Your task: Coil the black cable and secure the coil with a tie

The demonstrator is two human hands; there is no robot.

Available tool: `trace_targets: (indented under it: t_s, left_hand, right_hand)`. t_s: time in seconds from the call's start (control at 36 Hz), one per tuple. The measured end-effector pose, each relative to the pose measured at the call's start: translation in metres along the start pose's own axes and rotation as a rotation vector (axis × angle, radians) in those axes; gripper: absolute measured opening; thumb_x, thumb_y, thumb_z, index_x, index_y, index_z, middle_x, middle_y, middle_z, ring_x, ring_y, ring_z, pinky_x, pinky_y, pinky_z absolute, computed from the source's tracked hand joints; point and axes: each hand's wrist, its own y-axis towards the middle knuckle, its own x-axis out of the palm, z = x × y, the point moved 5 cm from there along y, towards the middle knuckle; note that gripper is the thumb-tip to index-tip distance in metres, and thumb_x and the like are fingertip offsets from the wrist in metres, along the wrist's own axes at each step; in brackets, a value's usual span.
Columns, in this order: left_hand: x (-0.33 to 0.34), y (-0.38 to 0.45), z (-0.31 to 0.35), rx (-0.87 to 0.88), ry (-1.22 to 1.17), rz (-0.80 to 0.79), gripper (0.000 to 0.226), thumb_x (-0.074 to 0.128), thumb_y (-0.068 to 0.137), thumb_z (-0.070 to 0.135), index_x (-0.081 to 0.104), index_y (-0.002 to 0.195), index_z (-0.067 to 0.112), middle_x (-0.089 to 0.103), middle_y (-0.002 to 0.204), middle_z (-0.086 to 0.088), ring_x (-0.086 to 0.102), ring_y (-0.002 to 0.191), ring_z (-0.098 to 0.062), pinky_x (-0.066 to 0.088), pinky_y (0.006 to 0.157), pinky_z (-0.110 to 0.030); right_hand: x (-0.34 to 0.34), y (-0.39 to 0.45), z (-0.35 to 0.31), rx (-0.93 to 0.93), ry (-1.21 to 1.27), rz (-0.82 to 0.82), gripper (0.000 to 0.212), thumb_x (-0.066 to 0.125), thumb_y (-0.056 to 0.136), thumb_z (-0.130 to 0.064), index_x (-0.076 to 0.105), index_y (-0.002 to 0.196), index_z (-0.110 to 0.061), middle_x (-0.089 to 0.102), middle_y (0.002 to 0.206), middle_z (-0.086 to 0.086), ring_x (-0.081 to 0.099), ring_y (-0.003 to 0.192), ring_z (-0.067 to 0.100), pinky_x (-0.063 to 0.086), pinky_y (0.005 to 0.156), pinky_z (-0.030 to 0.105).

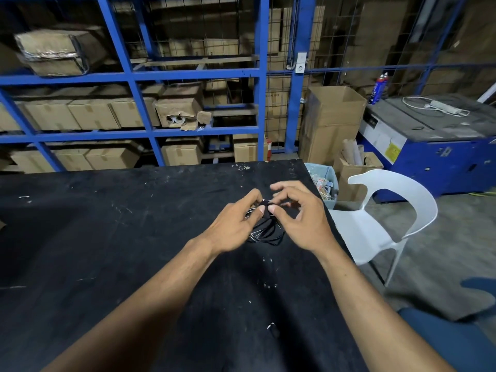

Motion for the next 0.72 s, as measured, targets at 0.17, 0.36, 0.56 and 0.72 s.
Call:
trace_targets:
  t_s: [0.17, 0.36, 0.56, 0.72]
  left_hand:
    - [0.0, -0.003, 0.006, -0.001, 0.006, -0.025, 0.015, 0.043, 0.111, 0.032, 0.043, 0.1, 0.022, 0.054, 0.073, -0.011, 0.043, 0.064, -0.019, 0.038, 0.062, -0.038]
    - [0.006, -0.008, 0.006, -0.009, -0.049, -0.025, 0.021, 0.042, 0.11, 0.039, 0.039, 0.094, 0.025, 0.043, 0.066, -0.001, 0.036, 0.059, -0.014, 0.036, 0.061, -0.036]
    - [0.015, -0.009, -0.003, -0.076, -0.193, 0.062, 0.04, 0.053, 0.106, 0.046, 0.053, 0.096, 0.008, 0.046, 0.074, -0.003, 0.042, 0.067, -0.012, 0.039, 0.066, -0.034]
    - [0.013, -0.005, -0.011, -0.198, -0.582, 0.164, 0.04, 0.052, 0.11, 0.033, 0.057, 0.116, -0.007, 0.041, 0.078, -0.011, 0.032, 0.056, -0.004, 0.028, 0.052, -0.018]
  right_hand:
    - [-0.001, 0.006, 0.01, 0.163, 0.142, -0.021, 0.008, 0.082, 0.083, 0.001, 0.077, 0.083, -0.006, 0.082, 0.095, 0.005, 0.078, 0.088, 0.032, 0.063, 0.086, 0.053]
    - [-0.002, 0.009, 0.009, 0.199, 0.219, -0.009, 0.016, 0.084, 0.078, 0.002, 0.074, 0.077, -0.011, 0.08, 0.086, 0.008, 0.075, 0.078, 0.035, 0.062, 0.077, 0.049]
    - [0.001, 0.013, 0.013, 0.304, 0.363, -0.033, 0.021, 0.086, 0.079, 0.002, 0.071, 0.087, -0.012, 0.079, 0.085, 0.015, 0.073, 0.078, 0.017, 0.06, 0.079, 0.029]
    - [0.006, -0.001, 0.025, 0.447, 0.495, -0.277, 0.041, 0.082, 0.089, -0.02, 0.067, 0.128, -0.019, 0.081, 0.11, 0.012, 0.078, 0.105, 0.018, 0.054, 0.089, 0.029]
